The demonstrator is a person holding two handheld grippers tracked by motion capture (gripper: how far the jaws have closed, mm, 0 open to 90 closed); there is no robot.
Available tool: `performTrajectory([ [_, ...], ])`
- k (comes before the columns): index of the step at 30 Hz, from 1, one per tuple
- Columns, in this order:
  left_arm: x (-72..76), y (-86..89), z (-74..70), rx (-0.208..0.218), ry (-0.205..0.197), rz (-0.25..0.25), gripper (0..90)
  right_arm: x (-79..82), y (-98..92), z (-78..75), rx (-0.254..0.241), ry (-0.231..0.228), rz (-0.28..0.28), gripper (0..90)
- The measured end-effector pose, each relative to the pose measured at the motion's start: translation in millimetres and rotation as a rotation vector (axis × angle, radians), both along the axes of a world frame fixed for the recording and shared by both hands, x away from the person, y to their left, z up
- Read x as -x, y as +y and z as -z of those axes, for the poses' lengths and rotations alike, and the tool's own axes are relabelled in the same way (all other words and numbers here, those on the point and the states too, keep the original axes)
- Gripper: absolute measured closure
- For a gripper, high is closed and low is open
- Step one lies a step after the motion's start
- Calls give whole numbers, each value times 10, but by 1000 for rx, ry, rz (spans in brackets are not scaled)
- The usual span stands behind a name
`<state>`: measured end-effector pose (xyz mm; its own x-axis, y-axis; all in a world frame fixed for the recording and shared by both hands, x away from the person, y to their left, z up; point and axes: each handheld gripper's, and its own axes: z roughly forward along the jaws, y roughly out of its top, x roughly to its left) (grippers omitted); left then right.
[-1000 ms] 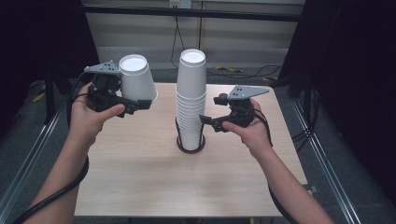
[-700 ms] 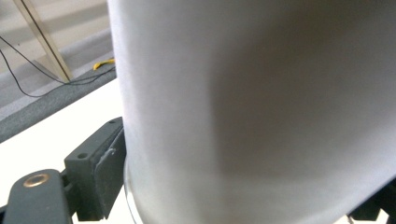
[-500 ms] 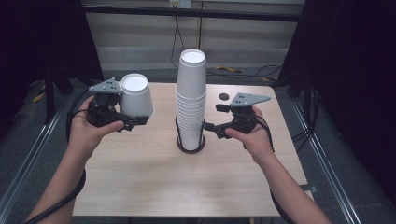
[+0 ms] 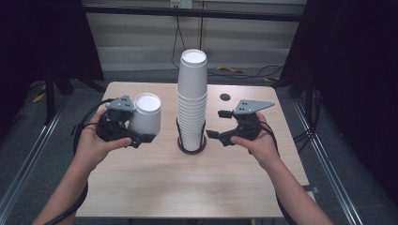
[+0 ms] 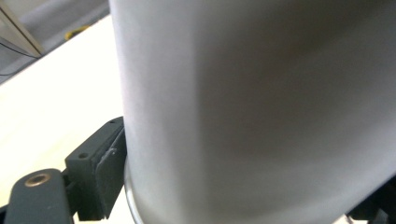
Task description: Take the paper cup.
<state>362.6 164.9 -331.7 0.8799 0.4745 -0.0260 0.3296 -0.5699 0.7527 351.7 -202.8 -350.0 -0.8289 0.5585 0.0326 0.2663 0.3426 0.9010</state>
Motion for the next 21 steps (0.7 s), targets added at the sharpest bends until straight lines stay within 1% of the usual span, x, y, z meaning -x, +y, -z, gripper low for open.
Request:
performTrajectory([
  [1, 0, 0, 0, 0, 0, 0, 128, 5, -4, 6, 0, 3, -6, 140],
  [2, 16, -35, 40, -28, 1, 16, 129, 13, -11, 20, 2, 5, -13, 139],
  [4, 27, -56, 63, -30, 4, 19, 131, 17, -14, 29, 2, 7, -19, 139],
  [5, 36, -91, 99, -61, 4, 46, 132, 31, -23, 55, 14, 8, -36, 139],
  [7, 55, -131, 135, -64, 15, 49, 134, 42, -26, 73, 16, 8, -47, 138],
  [8, 60, -153, 151, -88, 19, 64, 135, 49, -28, 82, 17, 9, -56, 138],
  [10, 70, -186, 172, -121, 20, 85, 135, 60, -32, 95, 25, 7, -67, 136],
  [12, 76, -211, 187, -131, 23, 98, 135, 69, -35, 112, 32, 15, -77, 137],
  [13, 85, -224, 200, -125, 31, 90, 135, 70, -37, 122, 39, 20, -82, 137],
  [17, 99, -265, 241, -171, 32, 112, 136, 79, -56, 148, 48, 28, -106, 137],
  [18, 106, -278, 254, -177, 31, 112, 136, 83, -62, 151, 50, 30, -111, 137],
  [19, 114, -298, 269, -178, 41, 111, 136, 85, -65, 155, 51, 35, -117, 137],
  [20, 117, -314, 280, -188, 39, 117, 136, 90, -68, 159, 56, 40, -123, 137],
  [21, 114, -320, 281, -206, 36, 127, 135, 93, -69, 162, 60, 37, -131, 137],
])
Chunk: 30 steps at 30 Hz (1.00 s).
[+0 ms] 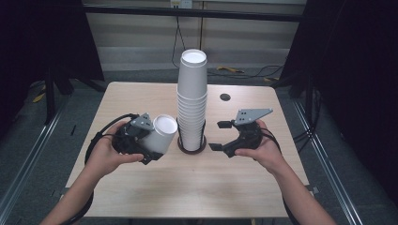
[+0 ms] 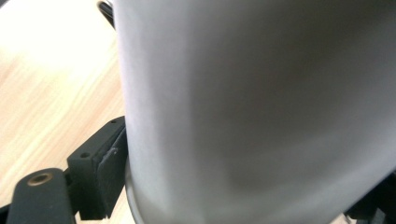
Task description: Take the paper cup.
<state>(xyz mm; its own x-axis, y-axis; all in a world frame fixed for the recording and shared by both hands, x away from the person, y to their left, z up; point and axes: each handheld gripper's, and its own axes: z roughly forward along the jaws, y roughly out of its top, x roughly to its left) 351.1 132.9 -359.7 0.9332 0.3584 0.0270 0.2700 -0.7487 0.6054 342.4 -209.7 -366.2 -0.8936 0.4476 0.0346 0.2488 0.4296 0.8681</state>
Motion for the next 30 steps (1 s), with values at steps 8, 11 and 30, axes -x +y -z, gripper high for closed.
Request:
performTrajectory([
  [8, 33, -132, 61, -53, 11, 36, 137, 37, 19, 31, 29, 19, -35, 137],
  [11, 55, -195, 87, -63, 15, 46, 137, 49, 23, 57, 50, 21, -46, 138],
  [30, 104, -481, 124, -169, 33, 111, 144, 119, 37, 133, 73, 42, -106, 138],
])
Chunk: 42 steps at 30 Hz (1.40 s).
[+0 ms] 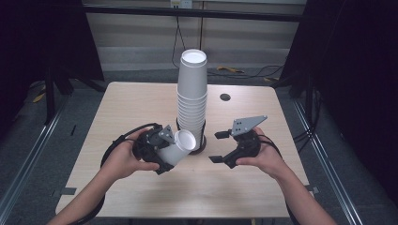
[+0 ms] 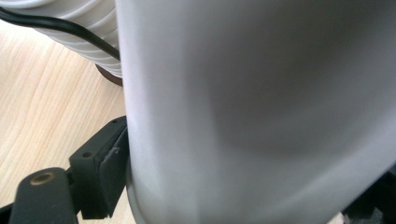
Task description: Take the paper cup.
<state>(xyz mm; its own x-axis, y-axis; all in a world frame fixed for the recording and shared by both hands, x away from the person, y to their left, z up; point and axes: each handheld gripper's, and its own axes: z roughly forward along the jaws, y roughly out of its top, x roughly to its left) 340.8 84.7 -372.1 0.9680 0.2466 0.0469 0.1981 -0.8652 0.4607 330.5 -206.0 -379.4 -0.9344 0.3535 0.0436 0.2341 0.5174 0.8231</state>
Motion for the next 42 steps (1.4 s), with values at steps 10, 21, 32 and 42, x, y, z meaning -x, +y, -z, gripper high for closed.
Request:
performTrajectory([
  [10, 16, -142, 35, -81, 12, 29, 144, 28, 8, 36, 22, 6, -21, 139],
  [21, 24, -264, 39, -122, 18, 53, 144, 56, 63, 44, 31, 17, -50, 139],
  [32, 31, -371, 20, -173, 26, 73, 143, 59, 109, 40, 45, 16, -59, 141],
  [42, 31, -483, 35, -188, 38, 78, 141, 55, 119, 38, 30, 27, -70, 140],
])
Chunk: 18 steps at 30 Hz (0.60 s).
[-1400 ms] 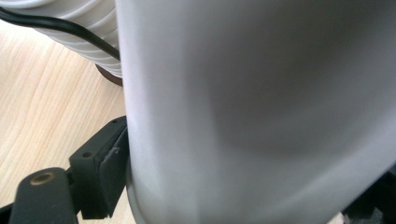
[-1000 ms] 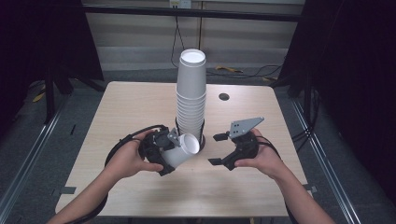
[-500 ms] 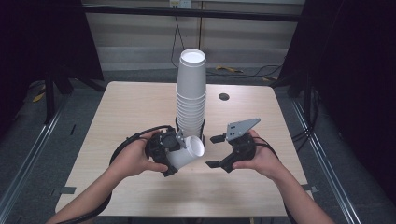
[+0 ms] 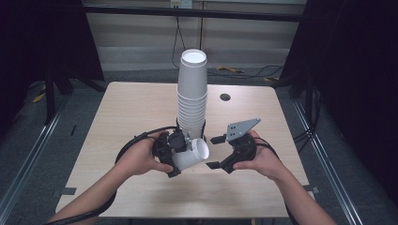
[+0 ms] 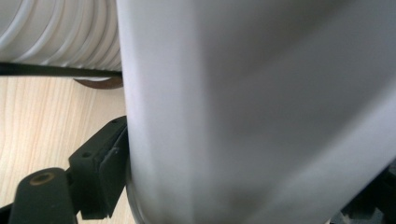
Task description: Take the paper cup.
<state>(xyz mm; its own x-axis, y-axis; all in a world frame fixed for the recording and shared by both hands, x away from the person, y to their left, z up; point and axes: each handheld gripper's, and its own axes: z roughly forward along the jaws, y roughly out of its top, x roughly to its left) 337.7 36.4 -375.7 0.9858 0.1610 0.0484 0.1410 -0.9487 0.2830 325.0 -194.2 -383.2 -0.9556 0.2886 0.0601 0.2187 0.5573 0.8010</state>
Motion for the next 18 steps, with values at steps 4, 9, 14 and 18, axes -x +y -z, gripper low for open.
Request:
performTrajectory([
  [4, -12, -56, -5, -14, 0, 30, 142, 2, 19, -7, -3, 7, -8, 140],
  [9, -28, -109, -9, -12, 6, 35, 142, 19, 68, -47, 1, 8, -25, 138],
  [14, -12, -154, -17, -2, 11, 28, 141, 21, 110, -87, -6, 11, -32, 138],
  [18, -13, -186, -18, -12, 10, 50, 140, 8, 122, -92, -2, 13, -29, 140],
])
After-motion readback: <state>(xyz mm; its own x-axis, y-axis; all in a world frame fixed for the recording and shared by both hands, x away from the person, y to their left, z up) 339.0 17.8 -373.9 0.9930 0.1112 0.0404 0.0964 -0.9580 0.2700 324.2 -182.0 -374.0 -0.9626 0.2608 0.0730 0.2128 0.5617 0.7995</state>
